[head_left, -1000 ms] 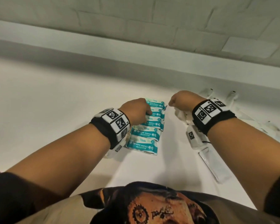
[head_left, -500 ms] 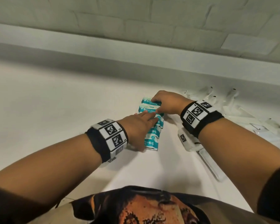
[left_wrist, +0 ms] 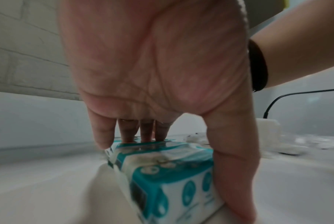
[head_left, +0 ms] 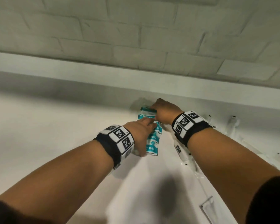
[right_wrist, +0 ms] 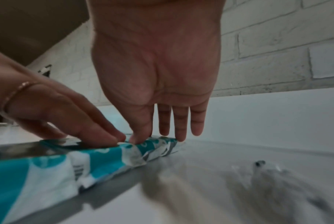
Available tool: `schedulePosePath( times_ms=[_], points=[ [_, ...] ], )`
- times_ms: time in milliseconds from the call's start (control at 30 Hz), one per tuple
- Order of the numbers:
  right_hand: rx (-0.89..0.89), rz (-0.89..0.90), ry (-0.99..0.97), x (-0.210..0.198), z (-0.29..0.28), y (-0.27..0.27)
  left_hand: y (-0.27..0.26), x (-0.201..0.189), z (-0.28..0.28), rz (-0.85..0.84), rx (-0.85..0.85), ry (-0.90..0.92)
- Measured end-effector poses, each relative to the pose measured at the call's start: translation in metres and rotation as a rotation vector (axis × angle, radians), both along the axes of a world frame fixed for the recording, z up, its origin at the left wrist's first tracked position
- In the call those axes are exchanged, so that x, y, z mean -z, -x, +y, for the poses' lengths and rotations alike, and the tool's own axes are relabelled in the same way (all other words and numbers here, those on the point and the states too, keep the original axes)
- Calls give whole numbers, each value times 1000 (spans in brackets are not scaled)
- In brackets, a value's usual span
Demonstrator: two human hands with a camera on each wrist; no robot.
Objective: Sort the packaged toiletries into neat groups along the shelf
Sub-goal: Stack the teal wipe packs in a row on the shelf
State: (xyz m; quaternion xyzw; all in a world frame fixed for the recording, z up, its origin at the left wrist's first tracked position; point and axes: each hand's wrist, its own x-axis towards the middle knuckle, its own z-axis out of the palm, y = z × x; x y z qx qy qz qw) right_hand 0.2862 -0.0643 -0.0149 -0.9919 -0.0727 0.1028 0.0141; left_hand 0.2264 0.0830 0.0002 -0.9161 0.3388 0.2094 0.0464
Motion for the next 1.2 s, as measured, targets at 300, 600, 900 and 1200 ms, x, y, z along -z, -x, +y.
schedulePosePath(
  times_ms=[300, 600, 900, 1200],
  points=[
    [62, -26, 14, 2, -21, -78, -88, -7, -26, 102, -74, 119],
    [26, 18, -30, -2, -31, -88, -111, -1, -25, 156, -15, 35],
    [876, 51, -1441, -28, -73, -54, -123, -11, -8, 410, -663, 702],
    [871, 295, -1635, -12, -32, -42, -147, 36, -28, 749, -952, 1097]
  ],
)
